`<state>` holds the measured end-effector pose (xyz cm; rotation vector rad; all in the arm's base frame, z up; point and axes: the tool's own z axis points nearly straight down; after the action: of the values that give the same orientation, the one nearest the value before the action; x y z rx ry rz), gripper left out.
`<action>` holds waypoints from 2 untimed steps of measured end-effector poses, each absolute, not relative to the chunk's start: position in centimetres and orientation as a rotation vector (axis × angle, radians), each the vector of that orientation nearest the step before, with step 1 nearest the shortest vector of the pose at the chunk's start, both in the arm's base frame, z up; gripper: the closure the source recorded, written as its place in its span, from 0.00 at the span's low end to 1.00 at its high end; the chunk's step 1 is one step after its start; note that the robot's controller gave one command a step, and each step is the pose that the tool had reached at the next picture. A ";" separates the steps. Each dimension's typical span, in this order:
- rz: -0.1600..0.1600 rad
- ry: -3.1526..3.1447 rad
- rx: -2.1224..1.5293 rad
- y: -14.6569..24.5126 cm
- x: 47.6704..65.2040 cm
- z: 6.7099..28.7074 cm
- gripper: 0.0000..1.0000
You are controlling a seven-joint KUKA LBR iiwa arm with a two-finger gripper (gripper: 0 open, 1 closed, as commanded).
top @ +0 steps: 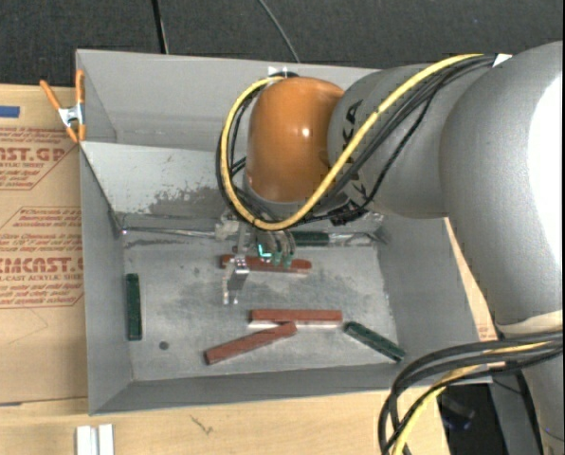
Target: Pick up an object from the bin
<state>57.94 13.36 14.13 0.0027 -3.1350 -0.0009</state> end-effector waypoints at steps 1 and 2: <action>-0.002 -3.143 0.001 13.3 58.2 14.6 0.00; -0.005 -3.129 0.378 10.0 56.0 10.7 0.00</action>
Offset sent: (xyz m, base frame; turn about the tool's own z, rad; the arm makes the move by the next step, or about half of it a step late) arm -0.0398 -0.0718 -0.0713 -0.4173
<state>56.01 9.99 10.74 0.3783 -3.1290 -0.0048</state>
